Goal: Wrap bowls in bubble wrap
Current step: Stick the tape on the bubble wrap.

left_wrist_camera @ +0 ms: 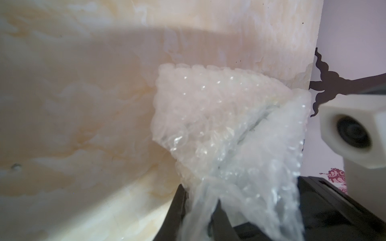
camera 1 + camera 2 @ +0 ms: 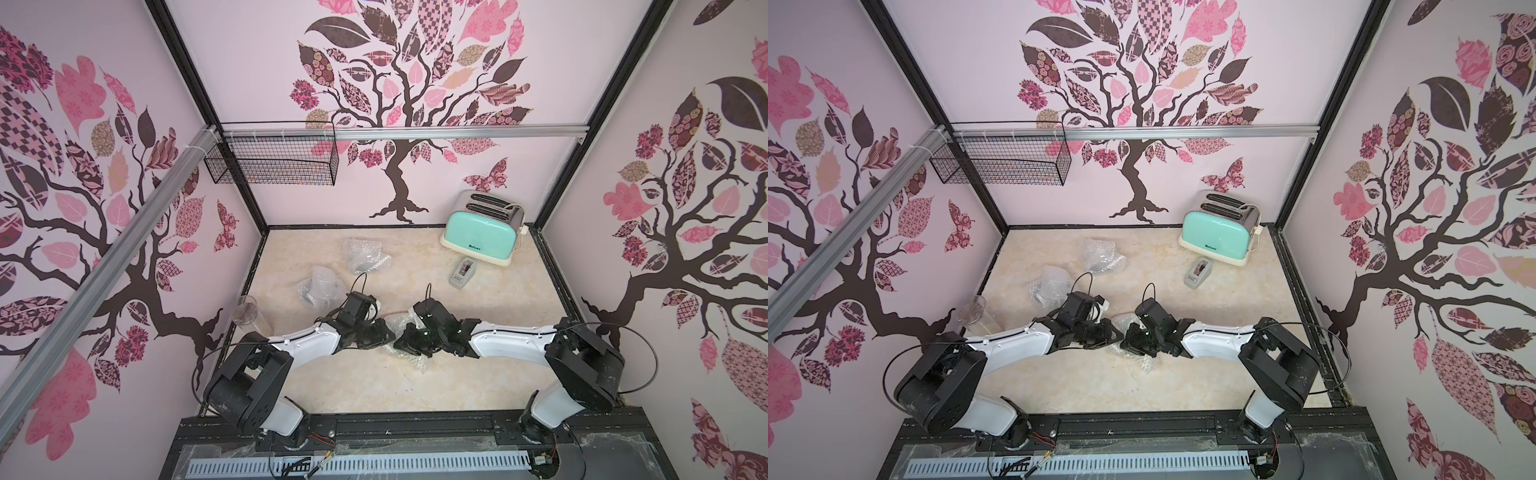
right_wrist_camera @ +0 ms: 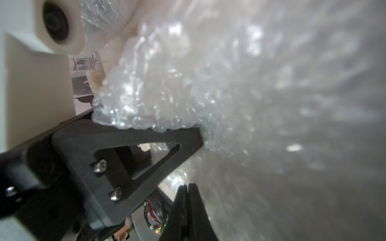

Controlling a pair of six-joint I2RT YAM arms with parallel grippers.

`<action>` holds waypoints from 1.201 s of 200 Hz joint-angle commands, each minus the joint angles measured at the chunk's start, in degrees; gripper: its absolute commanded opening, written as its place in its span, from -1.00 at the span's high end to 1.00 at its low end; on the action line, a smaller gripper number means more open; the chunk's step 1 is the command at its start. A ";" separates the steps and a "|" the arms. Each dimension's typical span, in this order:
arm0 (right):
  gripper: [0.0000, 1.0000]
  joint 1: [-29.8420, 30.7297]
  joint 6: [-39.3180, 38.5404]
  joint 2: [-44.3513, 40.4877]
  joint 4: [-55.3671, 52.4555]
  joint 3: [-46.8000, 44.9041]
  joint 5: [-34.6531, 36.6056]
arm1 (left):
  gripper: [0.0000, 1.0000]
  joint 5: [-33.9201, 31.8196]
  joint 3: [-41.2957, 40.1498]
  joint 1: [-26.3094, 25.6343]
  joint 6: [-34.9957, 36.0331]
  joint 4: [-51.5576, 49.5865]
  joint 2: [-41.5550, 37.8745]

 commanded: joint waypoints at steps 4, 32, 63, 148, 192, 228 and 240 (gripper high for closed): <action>0.88 1.50 -4.64 0.47 -6.54 1.68 0.25 | 0.67 -1.76 0.63 0.12 0.63 -0.63 0.37; 0.88 2.09 -5.73 1.64 -7.83 1.78 1.07 | 0.67 -1.81 0.65 0.07 0.62 -0.72 0.13; 0.91 2.87 -7.59 3.19 -8.70 2.45 1.02 | 0.67 -1.96 0.69 0.12 0.46 -0.83 0.07; 0.57 2.28 -18.47 -13.47 -12.93 4.81 13.24 | -0.13 -5.02 4.06 0.11 0.82 -7.33 -4.44; 0.28 -1.57 -23.34 -23.65 -9.99 1.89 15.70 | -0.41 -13.30 9.91 0.46 2.63 -19.49 -13.51; 0.07 -5.43 -31.44 -31.82 -8.98 -1.52 24.89 | -0.46 -32.30 8.67 -1.23 3.65 -26.55 -25.78; 0.01 -5.41 -35.95 -34.31 -8.92 -2.52 33.31 | -0.47 -43.04 5.84 -2.24 4.96 -24.74 -30.49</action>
